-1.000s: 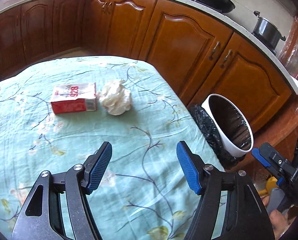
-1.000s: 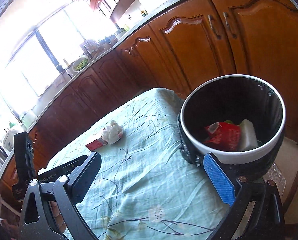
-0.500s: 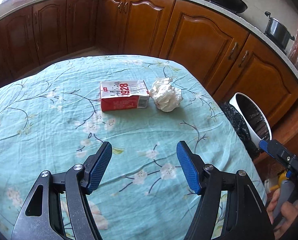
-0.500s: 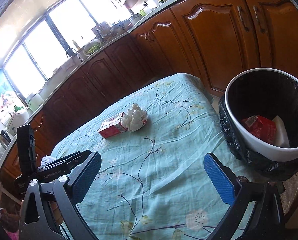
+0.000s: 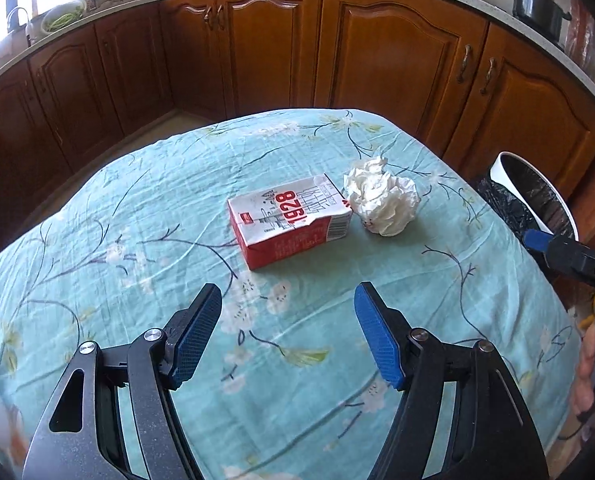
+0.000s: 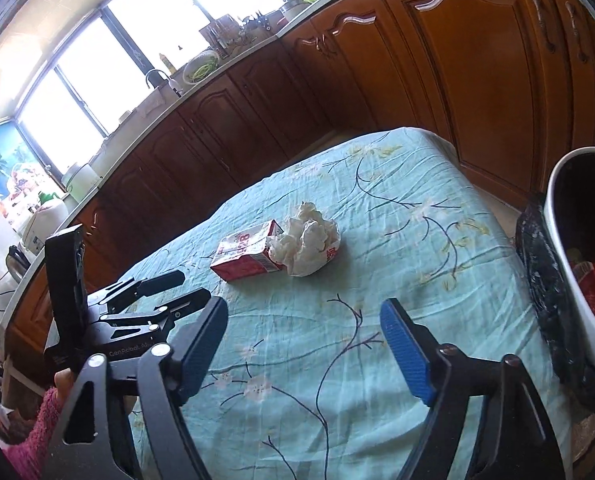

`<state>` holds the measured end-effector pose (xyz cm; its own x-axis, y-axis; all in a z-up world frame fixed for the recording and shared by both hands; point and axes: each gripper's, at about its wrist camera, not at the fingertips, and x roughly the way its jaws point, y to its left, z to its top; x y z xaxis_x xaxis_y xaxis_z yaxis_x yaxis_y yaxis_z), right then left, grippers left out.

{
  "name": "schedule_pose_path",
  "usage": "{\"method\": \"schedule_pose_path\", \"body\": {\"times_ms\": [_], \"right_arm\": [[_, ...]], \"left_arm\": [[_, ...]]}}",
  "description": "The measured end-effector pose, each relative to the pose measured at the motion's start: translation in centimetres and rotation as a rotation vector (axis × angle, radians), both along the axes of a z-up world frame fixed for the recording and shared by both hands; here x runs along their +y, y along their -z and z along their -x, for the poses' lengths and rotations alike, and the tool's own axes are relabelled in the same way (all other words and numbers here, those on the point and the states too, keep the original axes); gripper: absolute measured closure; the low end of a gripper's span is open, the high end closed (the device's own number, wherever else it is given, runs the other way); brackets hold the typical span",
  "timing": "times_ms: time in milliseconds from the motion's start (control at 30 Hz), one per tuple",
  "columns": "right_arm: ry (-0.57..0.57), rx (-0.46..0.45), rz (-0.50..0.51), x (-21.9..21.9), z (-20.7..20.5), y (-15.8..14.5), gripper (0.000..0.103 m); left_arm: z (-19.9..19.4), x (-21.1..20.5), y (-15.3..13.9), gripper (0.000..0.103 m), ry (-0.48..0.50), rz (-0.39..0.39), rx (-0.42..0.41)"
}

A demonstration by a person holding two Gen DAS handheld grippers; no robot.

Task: Collect trash
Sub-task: 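Grasp the red-and-white printed box with the left tool while the right tool grasps the crumpled tissue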

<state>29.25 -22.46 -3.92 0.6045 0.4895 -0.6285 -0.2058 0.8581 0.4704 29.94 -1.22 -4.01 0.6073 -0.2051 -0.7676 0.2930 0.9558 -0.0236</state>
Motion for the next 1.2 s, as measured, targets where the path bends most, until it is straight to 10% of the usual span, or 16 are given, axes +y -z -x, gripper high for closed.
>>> {"method": "schedule_pose_path", "body": {"times_ms": [500, 667, 833, 1200], "right_arm": [[0.008, 0.122, -0.039, 1.5, -8.7, 3.5, 0.035], [-0.013, 0.132, -0.053, 2.2, -9.3, 4.1, 0.057], [-0.028, 0.093, 0.004, 2.9, -7.9, 3.1, 0.079], [0.023, 0.050, -0.068, -2.1, -2.1, 1.4, 0.082]], "left_arm": [[-7.9, -1.8, 0.6, 0.018, 0.329, -0.159, 0.004], [-8.7, -2.5, 2.3, 0.018, 0.375, -0.187, 0.056], [-7.8, -3.0, 2.9, 0.030, 0.363, -0.202, 0.042], [-2.3, -3.6, 2.0, 0.043, 0.217, -0.149, 0.111]]}}
